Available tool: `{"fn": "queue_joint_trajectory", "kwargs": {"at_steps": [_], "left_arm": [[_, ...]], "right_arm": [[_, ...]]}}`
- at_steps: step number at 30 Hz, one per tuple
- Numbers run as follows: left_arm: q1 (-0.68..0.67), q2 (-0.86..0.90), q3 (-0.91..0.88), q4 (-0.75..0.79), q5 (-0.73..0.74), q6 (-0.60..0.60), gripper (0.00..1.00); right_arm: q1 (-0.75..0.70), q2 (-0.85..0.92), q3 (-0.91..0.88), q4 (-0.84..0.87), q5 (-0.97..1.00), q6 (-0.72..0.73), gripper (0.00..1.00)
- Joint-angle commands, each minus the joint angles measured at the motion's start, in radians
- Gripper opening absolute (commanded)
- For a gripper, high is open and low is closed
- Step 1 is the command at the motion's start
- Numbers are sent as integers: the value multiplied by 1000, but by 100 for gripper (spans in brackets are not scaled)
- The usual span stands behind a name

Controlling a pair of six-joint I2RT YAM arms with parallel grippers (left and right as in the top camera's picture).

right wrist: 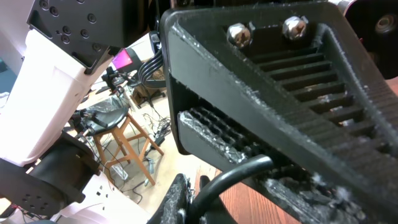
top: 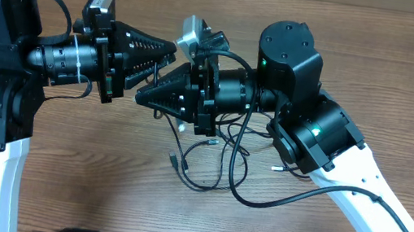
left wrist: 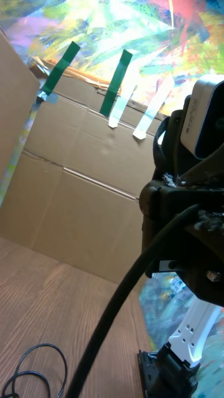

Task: Untangle cables

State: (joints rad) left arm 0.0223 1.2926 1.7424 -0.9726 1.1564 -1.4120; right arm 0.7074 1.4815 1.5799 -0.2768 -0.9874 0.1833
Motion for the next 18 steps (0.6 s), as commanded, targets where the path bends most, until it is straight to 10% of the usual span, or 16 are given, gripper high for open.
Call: {"fn": "queue_joint_trajectory", "kwargs": {"at_steps": [1,9,12,13,18], "left_arm": [[6,3,9,6,6,-2,10],[6,3,9,6,-95,3,4],[6,3,9,5,-171,35,4],[6,3,9,4,-223,64,4],[5,3,9,4,-388,140,4]], "right_arm": [[-3,0,10,9,3,-2,4],[-3,0,10,-21,35,-2,4],[-3,0,10,-75,96,-2,20],[-3,0,10,-103,127,-2,41],[-3,0,10,-183,207,-2,62]]}}
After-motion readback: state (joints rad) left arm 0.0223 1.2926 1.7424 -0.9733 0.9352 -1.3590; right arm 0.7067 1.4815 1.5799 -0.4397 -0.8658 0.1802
